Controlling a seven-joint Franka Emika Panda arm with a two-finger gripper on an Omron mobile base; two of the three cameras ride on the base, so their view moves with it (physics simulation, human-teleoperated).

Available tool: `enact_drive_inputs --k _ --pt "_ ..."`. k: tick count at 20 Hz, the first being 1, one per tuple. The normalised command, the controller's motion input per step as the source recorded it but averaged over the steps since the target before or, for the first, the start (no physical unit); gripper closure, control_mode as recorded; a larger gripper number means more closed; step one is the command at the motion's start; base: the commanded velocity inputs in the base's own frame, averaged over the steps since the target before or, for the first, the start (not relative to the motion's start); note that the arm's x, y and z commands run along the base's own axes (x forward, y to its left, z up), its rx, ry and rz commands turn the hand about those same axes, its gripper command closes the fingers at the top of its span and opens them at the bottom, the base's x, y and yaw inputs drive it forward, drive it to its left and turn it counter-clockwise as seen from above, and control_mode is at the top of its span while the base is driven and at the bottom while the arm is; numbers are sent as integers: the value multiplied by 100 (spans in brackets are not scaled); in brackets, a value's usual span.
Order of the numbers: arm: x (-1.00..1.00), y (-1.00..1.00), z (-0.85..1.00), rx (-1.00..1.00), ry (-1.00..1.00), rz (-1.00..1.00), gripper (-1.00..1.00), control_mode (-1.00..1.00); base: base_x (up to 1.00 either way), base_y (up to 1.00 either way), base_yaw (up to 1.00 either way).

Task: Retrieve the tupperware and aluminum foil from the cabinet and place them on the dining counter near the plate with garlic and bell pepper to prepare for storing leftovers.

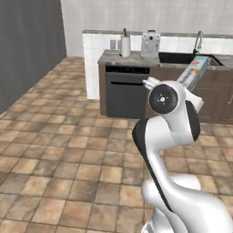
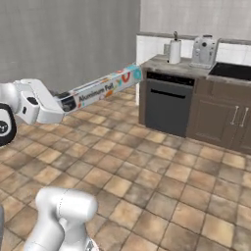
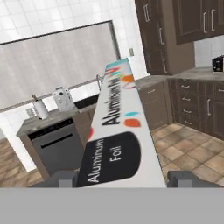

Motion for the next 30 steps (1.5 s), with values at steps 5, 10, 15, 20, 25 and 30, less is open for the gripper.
enact_drive_inputs --k 5,10,15,20,25,30 --pt "0 0 0 0 0 0 100 100 100 69 28" --pt "0 0 0 0 0 0 100 100 100 70 27" --pt "0 0 0 0 0 0 100 100 100 74 20" --pt "0 0 0 0 0 0 100 100 100 62 5" --pt "0 0 0 0 0 0 100 100 100 57 0" --pt "0 0 0 0 0 0 100 100 100 30 -7"
